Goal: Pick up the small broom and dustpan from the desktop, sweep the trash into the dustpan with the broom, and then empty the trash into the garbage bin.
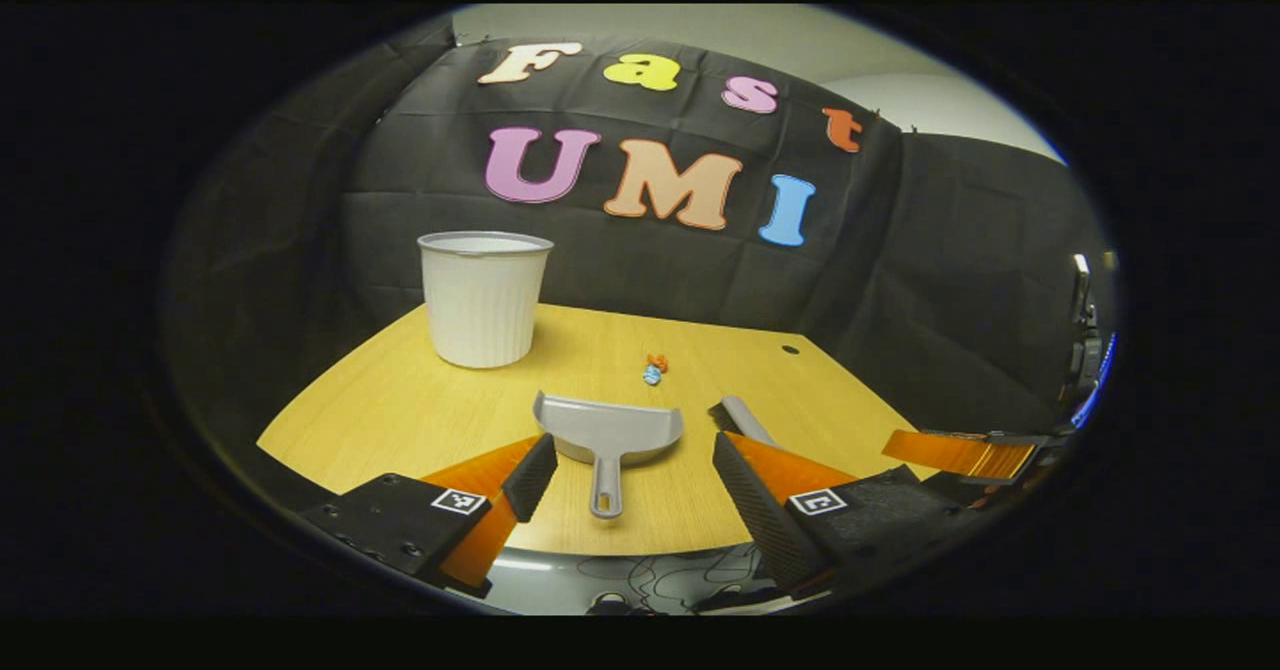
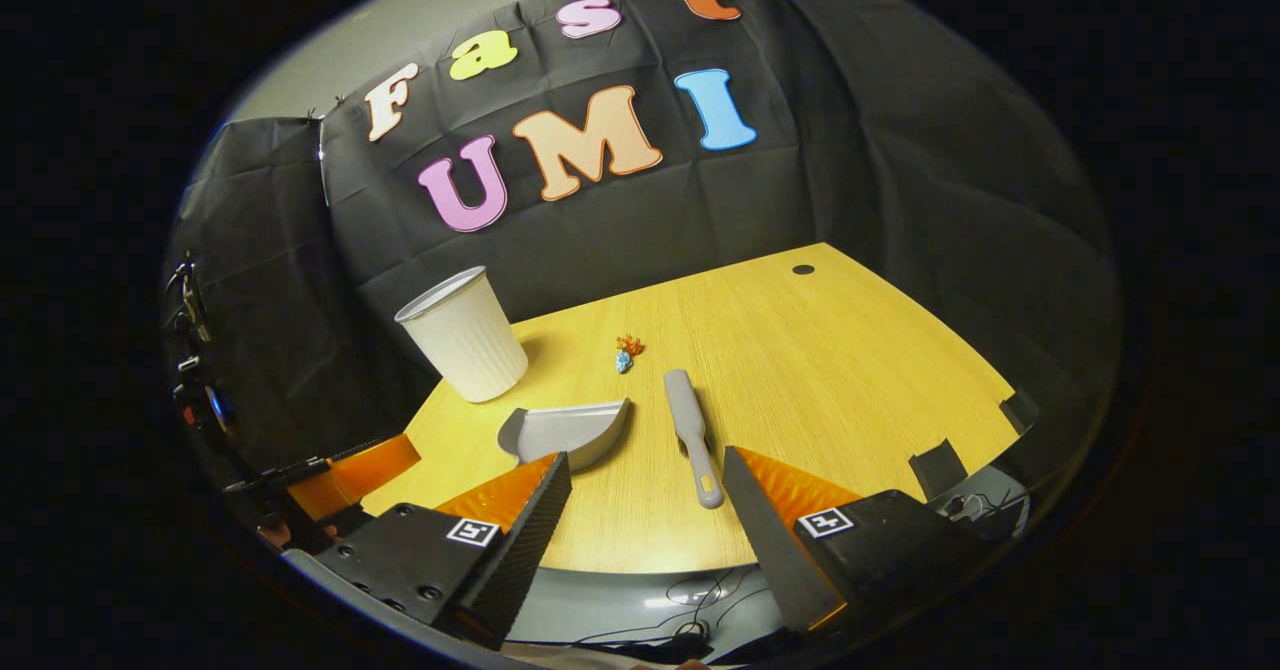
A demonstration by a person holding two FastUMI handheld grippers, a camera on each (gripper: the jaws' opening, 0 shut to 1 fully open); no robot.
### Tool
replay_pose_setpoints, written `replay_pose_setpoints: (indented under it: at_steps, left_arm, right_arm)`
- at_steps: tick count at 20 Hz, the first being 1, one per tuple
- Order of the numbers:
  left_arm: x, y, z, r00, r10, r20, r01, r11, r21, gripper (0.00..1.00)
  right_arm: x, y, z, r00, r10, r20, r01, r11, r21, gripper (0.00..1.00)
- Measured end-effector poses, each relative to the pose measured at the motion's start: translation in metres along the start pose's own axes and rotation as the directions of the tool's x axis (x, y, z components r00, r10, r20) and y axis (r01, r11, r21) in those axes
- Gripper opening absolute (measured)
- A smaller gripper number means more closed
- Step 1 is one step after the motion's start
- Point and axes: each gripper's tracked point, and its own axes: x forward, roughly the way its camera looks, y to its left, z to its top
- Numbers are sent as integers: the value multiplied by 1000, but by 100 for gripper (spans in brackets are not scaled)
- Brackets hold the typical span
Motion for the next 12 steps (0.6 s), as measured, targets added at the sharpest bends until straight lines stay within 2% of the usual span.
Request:
replay_pose_setpoints:
  at_steps: [12]
  left_arm:
    - [10,-1,-12,999,19,-39,-17,999,35,92]
  right_arm:
    - [11,-6,-2,999,6,-32,-6,1000,7,92]
